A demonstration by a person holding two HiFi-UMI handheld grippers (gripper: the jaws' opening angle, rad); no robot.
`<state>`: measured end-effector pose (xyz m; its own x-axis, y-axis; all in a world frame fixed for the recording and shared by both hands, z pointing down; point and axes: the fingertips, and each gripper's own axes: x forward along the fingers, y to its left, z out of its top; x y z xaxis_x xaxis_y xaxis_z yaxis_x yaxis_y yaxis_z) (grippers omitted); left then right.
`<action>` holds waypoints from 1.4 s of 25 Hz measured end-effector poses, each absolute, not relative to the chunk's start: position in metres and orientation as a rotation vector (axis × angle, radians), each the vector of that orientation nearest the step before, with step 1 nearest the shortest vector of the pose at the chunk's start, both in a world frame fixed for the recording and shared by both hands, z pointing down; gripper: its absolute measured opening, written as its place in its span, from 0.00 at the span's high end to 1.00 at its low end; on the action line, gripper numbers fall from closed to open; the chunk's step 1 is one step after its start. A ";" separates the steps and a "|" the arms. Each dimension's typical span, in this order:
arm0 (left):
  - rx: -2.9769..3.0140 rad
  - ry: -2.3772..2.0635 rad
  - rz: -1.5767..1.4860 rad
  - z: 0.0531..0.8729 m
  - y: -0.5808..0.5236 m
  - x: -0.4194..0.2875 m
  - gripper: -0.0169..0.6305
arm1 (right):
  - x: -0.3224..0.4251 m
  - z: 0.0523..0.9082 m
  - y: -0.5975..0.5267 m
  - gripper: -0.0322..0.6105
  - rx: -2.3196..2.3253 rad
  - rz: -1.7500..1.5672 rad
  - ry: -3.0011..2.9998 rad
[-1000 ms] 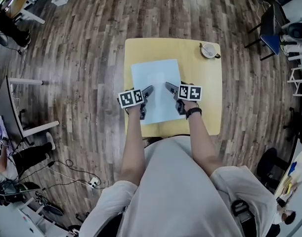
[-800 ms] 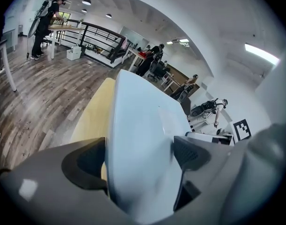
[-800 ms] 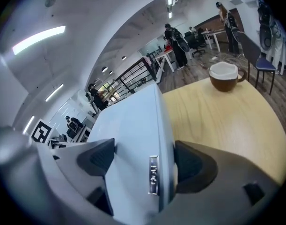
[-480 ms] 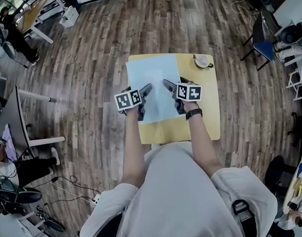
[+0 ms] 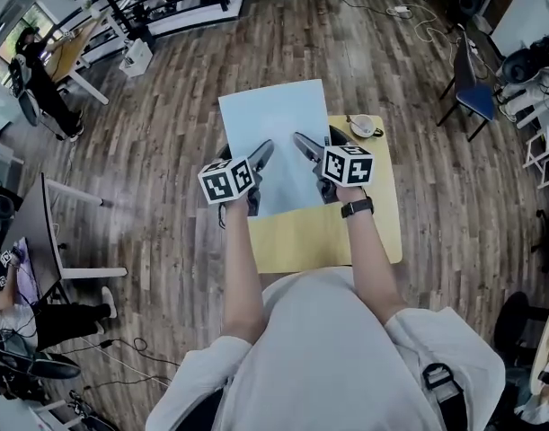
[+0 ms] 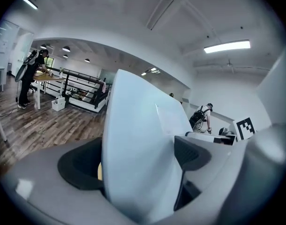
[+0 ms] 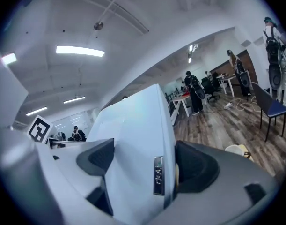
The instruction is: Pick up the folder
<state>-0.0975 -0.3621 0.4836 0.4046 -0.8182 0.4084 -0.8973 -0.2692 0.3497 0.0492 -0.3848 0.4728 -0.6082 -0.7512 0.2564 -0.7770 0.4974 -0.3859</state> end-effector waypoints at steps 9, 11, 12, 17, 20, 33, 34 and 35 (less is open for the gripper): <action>2.273 -1.526 0.097 0.410 -0.360 -0.083 0.25 | 0.062 0.396 -0.377 0.37 1.416 0.514 -2.784; 2.307 -1.554 0.068 0.390 -0.358 -0.080 0.25 | 0.065 0.376 -0.375 0.37 1.435 0.444 -2.808; 2.322 -1.568 0.053 0.380 -0.358 -0.079 0.24 | 0.065 0.366 -0.375 0.37 1.444 0.408 -2.819; 2.387 -1.613 -0.017 0.342 -0.354 -0.082 0.24 | 0.062 0.325 -0.369 0.37 1.466 0.281 -2.869; 2.417 -1.619 -0.061 0.328 -0.354 -0.082 0.24 | 0.062 0.311 -0.368 0.36 1.479 0.218 -2.878; 2.427 -1.621 -0.096 0.326 -0.353 -0.080 0.23 | 0.064 0.306 -0.365 0.37 1.470 0.149 -2.868; 2.428 -1.618 -0.097 0.326 -0.354 -0.079 0.23 | 0.064 0.307 -0.365 0.37 1.468 0.145 -2.867; 2.430 -1.615 -0.095 0.327 -0.354 -0.078 0.23 | 0.065 0.307 -0.365 0.37 1.466 0.142 -2.865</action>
